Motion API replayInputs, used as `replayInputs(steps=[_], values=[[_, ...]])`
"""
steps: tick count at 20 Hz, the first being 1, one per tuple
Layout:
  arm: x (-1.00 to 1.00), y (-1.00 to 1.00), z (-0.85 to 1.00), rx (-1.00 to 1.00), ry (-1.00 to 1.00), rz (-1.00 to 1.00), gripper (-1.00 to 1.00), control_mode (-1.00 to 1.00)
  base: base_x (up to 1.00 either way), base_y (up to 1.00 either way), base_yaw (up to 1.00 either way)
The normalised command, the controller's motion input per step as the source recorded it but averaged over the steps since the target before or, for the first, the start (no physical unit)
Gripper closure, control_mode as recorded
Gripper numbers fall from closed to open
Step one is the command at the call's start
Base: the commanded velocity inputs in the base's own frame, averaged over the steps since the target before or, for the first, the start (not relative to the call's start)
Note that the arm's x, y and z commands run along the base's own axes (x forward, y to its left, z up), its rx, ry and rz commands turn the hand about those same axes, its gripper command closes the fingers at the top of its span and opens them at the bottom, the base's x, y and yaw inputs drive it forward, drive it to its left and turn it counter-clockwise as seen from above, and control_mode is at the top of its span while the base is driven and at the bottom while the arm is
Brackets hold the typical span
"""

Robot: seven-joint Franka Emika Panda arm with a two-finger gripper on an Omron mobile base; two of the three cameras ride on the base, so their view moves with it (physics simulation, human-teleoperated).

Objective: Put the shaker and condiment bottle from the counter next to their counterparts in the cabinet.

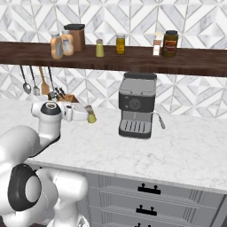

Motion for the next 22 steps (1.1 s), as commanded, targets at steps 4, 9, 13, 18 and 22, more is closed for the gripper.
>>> replayInputs(steps=[4,9,13,18,22], values=[[-0.04,0.0,0.35,0.0,0.0,0.08,1.0,-1.0,0.0,0.0,0.0],[-0.05,0.0,0.33,0.0,0.0,0.06,1.0,-1.0,0.0,0.0,0.0],[-0.09,0.0,0.31,0.0,0.0,0.07,1.0,-1.0,0.0,0.0,0.0],[-0.14,0.0,0.22,0.0,0.0,0.08,1.0,-1.0,0.0,0.0,0.0],[-0.23,0.0,0.12,0.0,0.0,0.11,1.0,-1.0,0.0,0.0,0.0]])
